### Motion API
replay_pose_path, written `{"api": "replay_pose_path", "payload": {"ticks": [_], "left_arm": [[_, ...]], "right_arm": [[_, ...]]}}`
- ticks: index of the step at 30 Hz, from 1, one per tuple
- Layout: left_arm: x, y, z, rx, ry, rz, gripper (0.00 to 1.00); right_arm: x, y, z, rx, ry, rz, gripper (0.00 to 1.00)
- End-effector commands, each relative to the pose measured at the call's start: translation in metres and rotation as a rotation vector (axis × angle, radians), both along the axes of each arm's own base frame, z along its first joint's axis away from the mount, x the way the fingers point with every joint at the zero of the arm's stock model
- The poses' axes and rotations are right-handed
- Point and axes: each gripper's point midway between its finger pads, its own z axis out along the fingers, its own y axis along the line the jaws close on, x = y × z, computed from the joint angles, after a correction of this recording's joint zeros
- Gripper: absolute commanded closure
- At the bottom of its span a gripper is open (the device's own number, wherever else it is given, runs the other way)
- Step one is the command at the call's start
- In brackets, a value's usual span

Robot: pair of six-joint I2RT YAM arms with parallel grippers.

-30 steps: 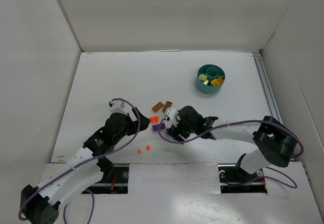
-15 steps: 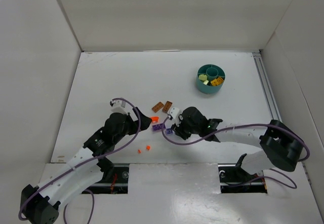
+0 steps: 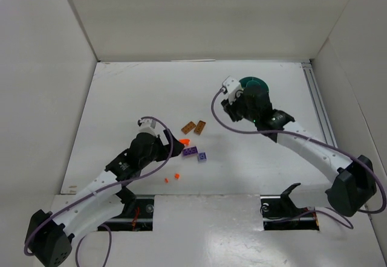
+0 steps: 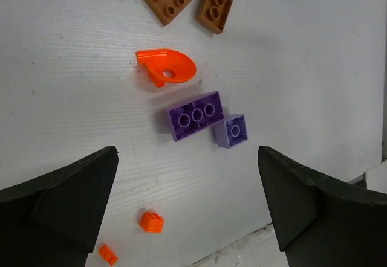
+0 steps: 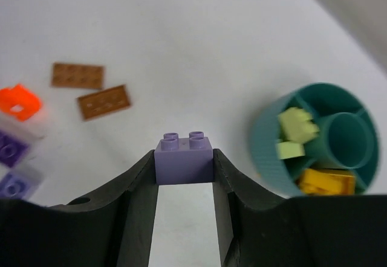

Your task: Sort the legos into containers by color

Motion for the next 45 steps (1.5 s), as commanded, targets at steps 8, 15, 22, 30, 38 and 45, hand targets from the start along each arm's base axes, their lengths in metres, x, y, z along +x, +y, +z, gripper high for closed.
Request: {"api": "replay_pose_path", "payload": {"ticks": [8, 15, 22, 30, 38, 45], "left_arm": [[0.016, -0.022, 0.005, 0.070, 0.010, -0.103, 0.00], [0.027, -0.030, 0.000, 0.124, 0.021, -0.141, 0.00], [0.029, -0.036, -0.014, 0.152, 0.068, -0.168, 0.00], [0.031, -0.036, -0.014, 0.171, 0.056, -0.184, 0.00], [0.027, -0.038, -0.013, 0.167, 0.057, -0.206, 0.00], [0.018, -0.045, -0.014, 0.162, 0.070, -0.237, 0.00]], "right_arm": [[0.122, -0.088, 0.030, -0.111, -0.046, -0.217, 0.73], [0.180, -0.098, 0.011, -0.171, -0.006, -0.217, 0.73], [0.199, -0.095, -0.010, -0.157, 0.023, -0.197, 0.73], [0.202, -0.100, -0.020, -0.177, 0.038, -0.218, 0.63], [0.198, -0.102, -0.021, -0.185, 0.045, -0.225, 0.40], [0.189, -0.103, 0.006, -0.162, -0.004, -0.221, 0.32]]}}
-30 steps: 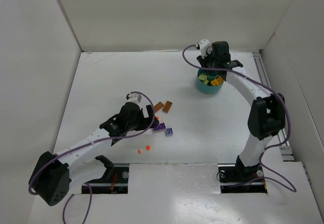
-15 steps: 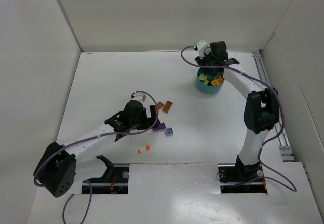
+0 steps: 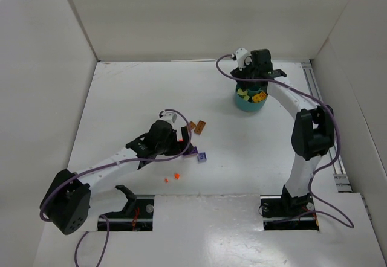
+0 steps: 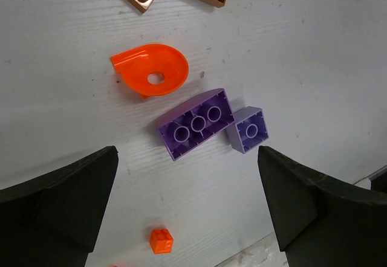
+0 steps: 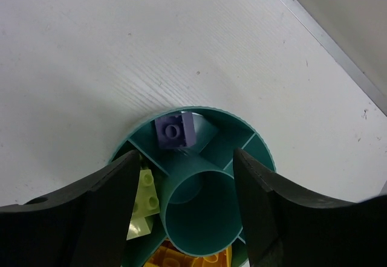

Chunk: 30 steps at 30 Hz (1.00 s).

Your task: Sort the legos into containers by color

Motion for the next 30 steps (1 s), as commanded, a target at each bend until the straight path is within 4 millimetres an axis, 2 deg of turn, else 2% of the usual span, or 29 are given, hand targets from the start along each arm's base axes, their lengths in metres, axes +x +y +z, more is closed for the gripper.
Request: {"api": "replay_pose_path", "payload": {"ticks": [1, 5, 6, 8, 9, 11, 12, 13, 14, 18, 19, 22, 25, 26, 27, 28, 30], "left_arm": [[0.001, -0.016, 0.022, -0.043, -0.045, -0.051, 0.00], [-0.005, -0.018, 0.017, -0.024, -0.033, -0.067, 0.00], [-0.007, -0.021, 0.018, -0.032, -0.026, -0.066, 0.00], [-0.006, -0.019, 0.012, -0.020, -0.025, -0.057, 0.00], [-0.007, -0.022, 0.012, -0.022, -0.028, -0.066, 0.00], [-0.004, -0.022, 0.008, -0.003, -0.040, -0.064, 0.02], [-0.004, -0.022, 0.006, 0.003, -0.033, -0.064, 0.06], [-0.005, -0.019, -0.001, 0.026, -0.017, -0.058, 0.15], [-0.003, -0.019, -0.001, 0.026, -0.016, -0.043, 0.17], [0.000, -0.028, 0.003, -0.019, -0.042, -0.066, 0.18], [0.000, -0.027, 0.002, -0.006, -0.072, -0.093, 0.18], [0.003, -0.026, -0.003, 0.018, -0.112, -0.131, 0.18], [0.007, -0.015, -0.016, 0.099, -0.118, -0.122, 0.20], [0.006, -0.016, -0.018, 0.100, -0.107, -0.130, 0.28], [0.007, -0.018, -0.020, 0.100, -0.096, -0.124, 0.30], [0.009, -0.012, -0.026, 0.130, -0.084, -0.086, 0.30], [0.009, -0.014, -0.032, 0.129, -0.070, -0.096, 0.29]], "right_arm": [[-0.001, -0.003, 0.053, 0.030, -0.116, 0.000, 0.32], [-0.016, -0.001, 0.082, 0.049, -0.186, 0.010, 0.29], [-0.028, 0.000, 0.091, 0.054, -0.201, 0.020, 0.29], [-0.039, 0.003, 0.100, 0.064, -0.234, 0.030, 0.29], [-0.056, 0.005, 0.100, 0.081, -0.235, 0.041, 0.29], [-0.069, 0.005, 0.100, 0.110, -0.241, 0.048, 0.29], [-0.077, 0.009, 0.098, 0.116, -0.234, 0.068, 0.29], [-0.090, 0.008, 0.092, 0.129, -0.221, 0.072, 0.29], [-0.097, 0.011, 0.090, 0.148, -0.211, 0.085, 0.29], [-0.131, 0.028, 0.075, 0.139, -0.182, 0.188, 0.29], [-0.141, 0.037, 0.069, 0.137, -0.162, 0.218, 0.29], [-0.164, 0.042, 0.054, 0.138, -0.119, 0.257, 0.29], [-0.175, 0.041, 0.058, 0.155, -0.124, 0.263, 0.29], [-0.179, 0.041, 0.057, 0.160, -0.121, 0.272, 0.29], [-0.182, 0.039, 0.061, 0.164, -0.135, 0.273, 0.29], [-0.183, 0.039, 0.065, 0.166, -0.144, 0.273, 0.29], [-0.187, 0.039, 0.068, 0.172, -0.147, 0.281, 0.29]]}}
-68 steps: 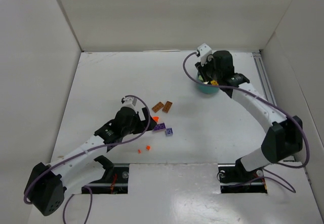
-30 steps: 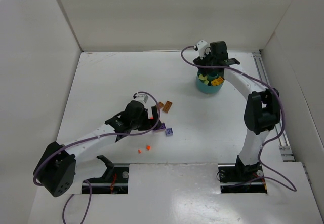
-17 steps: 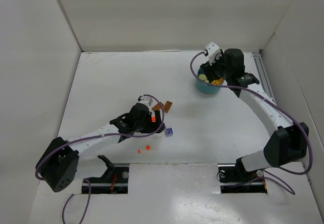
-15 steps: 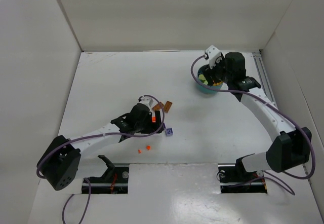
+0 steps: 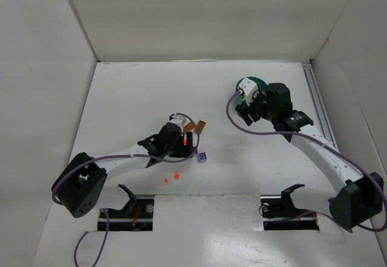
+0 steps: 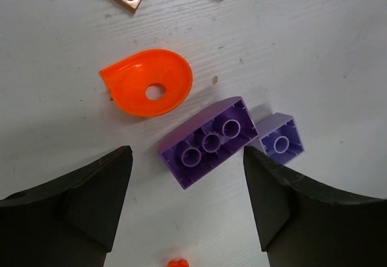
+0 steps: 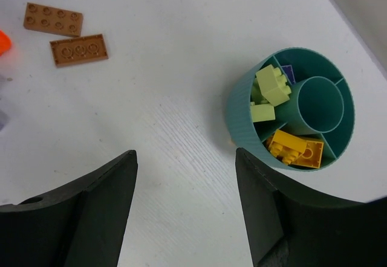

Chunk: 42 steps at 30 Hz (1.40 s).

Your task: Sort the legos into containers by color

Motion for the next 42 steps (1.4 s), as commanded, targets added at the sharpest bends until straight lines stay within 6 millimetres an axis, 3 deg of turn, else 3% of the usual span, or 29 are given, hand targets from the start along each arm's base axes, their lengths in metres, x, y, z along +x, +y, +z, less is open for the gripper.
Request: {"api": "replay_pose_path", "payload": {"ticks": [1, 9, 15, 18, 24, 28, 30, 34, 38, 40, 42], "left_arm": [[0.008, -0.008, 0.002, -0.014, -0.038, -0.014, 0.29], [-0.012, -0.040, 0.005, -0.051, -0.086, -0.167, 0.29], [-0.033, -0.034, -0.031, 0.069, 0.009, -0.164, 0.31], [-0.040, -0.040, -0.036, 0.089, 0.028, -0.162, 0.39], [-0.038, -0.052, -0.031, 0.120, -0.008, -0.137, 0.48], [-0.028, -0.044, -0.027, 0.147, -0.013, -0.039, 0.53], [-0.026, -0.030, -0.026, 0.178, 0.000, 0.056, 0.53], [-0.022, -0.026, -0.018, 0.157, -0.005, 0.141, 0.34], [-0.014, -0.049, -0.009, 0.070, -0.023, 0.122, 0.34], [-0.011, -0.059, -0.011, 0.053, -0.007, 0.128, 0.34], [-0.009, -0.060, -0.020, 0.075, 0.014, 0.153, 0.40]], "right_arm": [[-0.005, 0.005, 0.026, 0.050, -0.064, 0.031, 0.29], [-0.008, -0.001, 0.023, 0.034, -0.052, 0.021, 0.29], [-0.014, -0.018, 0.017, -0.004, -0.042, -0.018, 0.29], [-0.016, -0.021, 0.019, 0.003, -0.049, -0.019, 0.29], [-0.021, -0.023, 0.017, 0.012, -0.047, -0.014, 0.29], [-0.025, -0.023, 0.022, 0.020, -0.055, -0.006, 0.29], [-0.027, -0.026, 0.019, 0.013, -0.050, -0.015, 0.29], [-0.029, -0.031, 0.024, 0.012, -0.063, -0.033, 0.29], [-0.030, -0.035, 0.022, 0.012, -0.063, -0.042, 0.29], [-0.029, -0.036, 0.022, 0.008, -0.065, -0.050, 0.29], [-0.029, -0.038, 0.025, 0.012, -0.070, -0.064, 0.29]]}}
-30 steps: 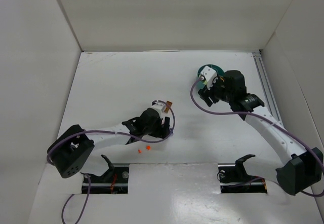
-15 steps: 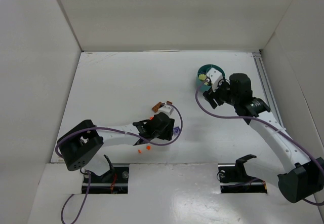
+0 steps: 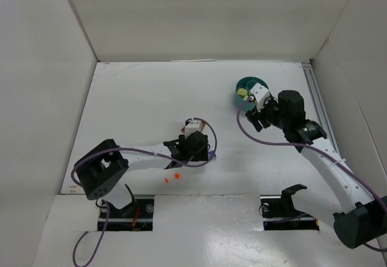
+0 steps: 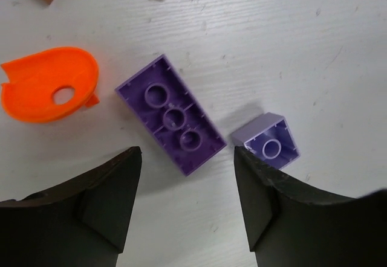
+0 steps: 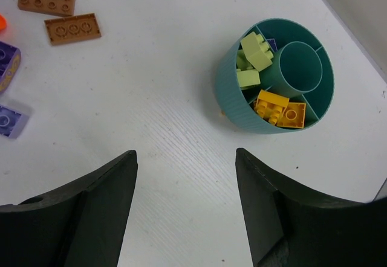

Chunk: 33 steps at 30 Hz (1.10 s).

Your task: Sort the legos into containers by color

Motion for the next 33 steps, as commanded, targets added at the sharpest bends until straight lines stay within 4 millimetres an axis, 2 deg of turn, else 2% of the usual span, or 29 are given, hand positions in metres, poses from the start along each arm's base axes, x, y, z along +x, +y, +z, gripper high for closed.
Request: {"api": "replay_pose_path", "payload": {"ticks": [1, 3, 5, 7, 11, 16, 17, 20, 22, 24, 25, 26, 28, 29, 31, 33], "left_arm": [[0.008, -0.010, -0.002, -0.009, 0.033, 0.079, 0.42], [0.012, -0.008, -0.006, 0.008, 0.036, 0.135, 0.45], [0.016, -0.003, -0.010, 0.037, 0.042, 0.194, 0.52], [0.021, 0.002, -0.010, 0.049, 0.042, 0.240, 0.58], [0.020, 0.009, -0.014, 0.060, 0.058, 0.266, 0.63], [0.019, 0.011, -0.015, 0.075, 0.059, 0.257, 0.81], [0.019, 0.012, -0.015, 0.085, 0.056, 0.245, 0.90], [0.027, 0.016, -0.001, 0.114, -0.016, 0.207, 1.00], [0.032, 0.014, 0.014, 0.143, -0.100, 0.148, 1.00], [0.031, 0.005, 0.028, 0.149, -0.159, 0.074, 1.00], [0.032, -0.001, 0.041, 0.114, -0.200, 0.047, 1.00], [0.025, -0.007, 0.045, 0.144, -0.236, -0.060, 1.00], [0.017, -0.013, 0.062, 0.114, -0.305, -0.144, 1.00], [0.012, -0.026, 0.073, 0.061, -0.343, -0.207, 1.00], [0.002, -0.035, 0.093, 0.021, -0.404, -0.329, 1.00], [-0.013, -0.048, 0.102, -0.050, -0.418, -0.450, 1.00]], "right_arm": [[0.000, -0.006, 0.011, 0.010, -0.038, -0.023, 0.29], [0.000, -0.009, 0.014, 0.012, -0.047, -0.032, 0.29], [-0.002, -0.009, 0.008, 0.006, -0.030, -0.032, 0.29], [-0.003, -0.010, 0.011, 0.009, -0.038, -0.032, 0.29], [-0.003, -0.011, 0.011, 0.005, -0.040, -0.040, 0.29], [-0.004, -0.008, 0.008, 0.014, -0.037, -0.023, 0.29], [-0.003, -0.011, 0.008, 0.014, -0.037, -0.032, 0.29], [-0.007, -0.003, 0.004, 0.037, -0.005, 0.008, 0.29], [-0.011, -0.003, -0.001, 0.046, 0.027, -0.002, 0.29], [-0.016, 0.001, -0.003, 0.067, 0.053, 0.011, 0.28], [-0.018, 0.004, -0.003, 0.084, 0.063, 0.022, 0.26], [-0.022, 0.010, 0.001, 0.106, 0.062, 0.059, 0.26], [-0.030, 0.017, 0.001, 0.156, 0.113, 0.065, 0.24], [-0.037, 0.026, 0.003, 0.196, 0.136, 0.116, 0.24], [-0.048, 0.045, 0.012, 0.245, 0.134, 0.238, 0.23], [-0.065, 0.063, 0.015, 0.294, 0.172, 0.357, 0.20]]}}
